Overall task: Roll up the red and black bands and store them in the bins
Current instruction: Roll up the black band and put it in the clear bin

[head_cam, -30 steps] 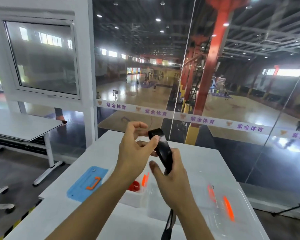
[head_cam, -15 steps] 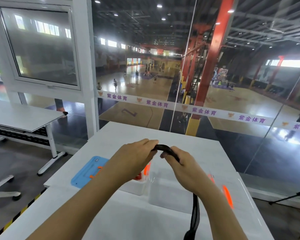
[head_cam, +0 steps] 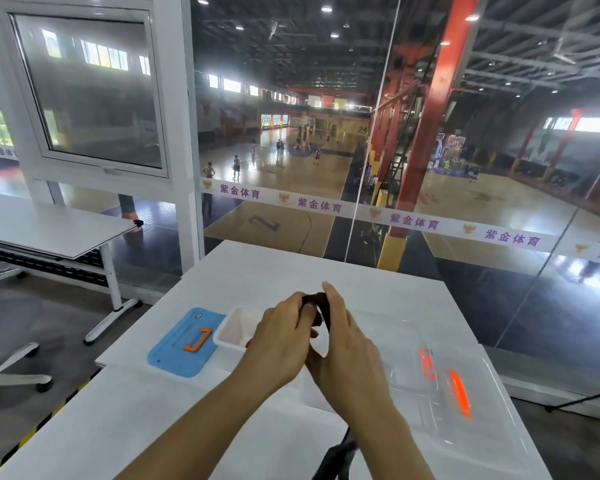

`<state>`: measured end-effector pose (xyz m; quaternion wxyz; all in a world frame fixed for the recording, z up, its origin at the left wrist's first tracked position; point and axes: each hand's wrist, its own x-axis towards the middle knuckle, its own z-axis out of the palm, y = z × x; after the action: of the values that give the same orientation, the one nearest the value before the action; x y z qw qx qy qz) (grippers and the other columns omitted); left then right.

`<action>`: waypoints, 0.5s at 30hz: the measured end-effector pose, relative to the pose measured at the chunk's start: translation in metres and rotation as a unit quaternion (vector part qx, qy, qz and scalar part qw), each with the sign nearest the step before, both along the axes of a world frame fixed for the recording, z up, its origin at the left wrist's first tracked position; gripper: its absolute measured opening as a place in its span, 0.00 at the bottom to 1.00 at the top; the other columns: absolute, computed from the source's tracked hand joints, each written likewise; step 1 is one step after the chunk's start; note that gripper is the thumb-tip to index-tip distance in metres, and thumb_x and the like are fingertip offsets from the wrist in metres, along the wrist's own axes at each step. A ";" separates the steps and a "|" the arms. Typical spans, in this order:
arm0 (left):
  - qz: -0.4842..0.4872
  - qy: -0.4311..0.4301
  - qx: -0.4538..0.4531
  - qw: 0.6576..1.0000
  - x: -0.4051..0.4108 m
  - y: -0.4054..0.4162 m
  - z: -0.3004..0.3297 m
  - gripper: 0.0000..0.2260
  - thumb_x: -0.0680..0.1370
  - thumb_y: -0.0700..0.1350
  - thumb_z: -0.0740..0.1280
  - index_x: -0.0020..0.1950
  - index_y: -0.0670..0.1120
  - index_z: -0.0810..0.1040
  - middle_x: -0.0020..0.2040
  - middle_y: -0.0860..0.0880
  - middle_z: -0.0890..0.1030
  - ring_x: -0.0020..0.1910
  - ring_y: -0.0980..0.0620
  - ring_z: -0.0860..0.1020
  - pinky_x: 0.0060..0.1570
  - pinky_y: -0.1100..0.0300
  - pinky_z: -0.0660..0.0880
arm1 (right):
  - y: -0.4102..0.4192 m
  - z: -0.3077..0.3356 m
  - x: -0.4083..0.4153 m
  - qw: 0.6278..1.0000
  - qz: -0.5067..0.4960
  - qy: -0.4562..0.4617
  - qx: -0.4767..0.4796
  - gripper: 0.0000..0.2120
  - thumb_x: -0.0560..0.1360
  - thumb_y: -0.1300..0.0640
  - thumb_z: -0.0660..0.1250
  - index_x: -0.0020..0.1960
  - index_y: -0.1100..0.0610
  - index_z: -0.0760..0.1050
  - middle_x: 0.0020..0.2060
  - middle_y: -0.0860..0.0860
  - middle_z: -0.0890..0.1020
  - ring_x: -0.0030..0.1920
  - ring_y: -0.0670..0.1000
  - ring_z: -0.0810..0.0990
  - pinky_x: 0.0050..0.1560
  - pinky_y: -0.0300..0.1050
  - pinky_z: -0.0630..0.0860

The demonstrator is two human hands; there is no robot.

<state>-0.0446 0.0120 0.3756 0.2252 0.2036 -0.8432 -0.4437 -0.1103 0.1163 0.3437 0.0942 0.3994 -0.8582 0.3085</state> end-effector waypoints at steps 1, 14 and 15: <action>-0.002 0.000 0.020 1.000 0.000 0.002 0.000 0.12 0.86 0.49 0.55 0.62 0.52 0.77 0.56 0.54 0.84 0.52 0.53 0.83 0.58 0.52 0.81 | 0.000 -0.002 -0.001 1.000 -0.009 0.005 -0.002 0.38 0.81 0.48 0.67 0.82 0.42 0.47 0.69 0.45 0.76 0.58 0.51 0.83 0.54 0.46 0.79; -0.198 -0.104 0.222 0.949 0.019 -0.048 0.009 0.11 0.79 0.47 0.71 0.59 0.45 0.84 0.53 0.45 0.88 0.53 0.46 0.86 0.58 0.48 0.82 | 0.023 0.008 -0.023 0.985 0.128 -0.056 0.101 0.25 0.85 0.42 0.54 0.73 0.19 0.46 0.61 0.43 0.80 0.61 0.46 0.78 0.61 0.48 0.77; -0.211 -0.113 0.221 0.945 0.019 -0.051 0.009 0.11 0.78 0.45 0.72 0.59 0.44 0.85 0.53 0.44 0.87 0.53 0.44 0.86 0.59 0.47 0.81 | 0.024 0.009 -0.022 0.983 0.141 -0.060 0.102 0.25 0.85 0.42 0.54 0.73 0.19 0.47 0.63 0.42 0.79 0.64 0.46 0.77 0.62 0.48 0.76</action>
<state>-0.0251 -0.0392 0.3850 -0.0208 0.1142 -0.7674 -0.6306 -0.1327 0.1402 0.3527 -0.0430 0.5044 -0.8246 0.2527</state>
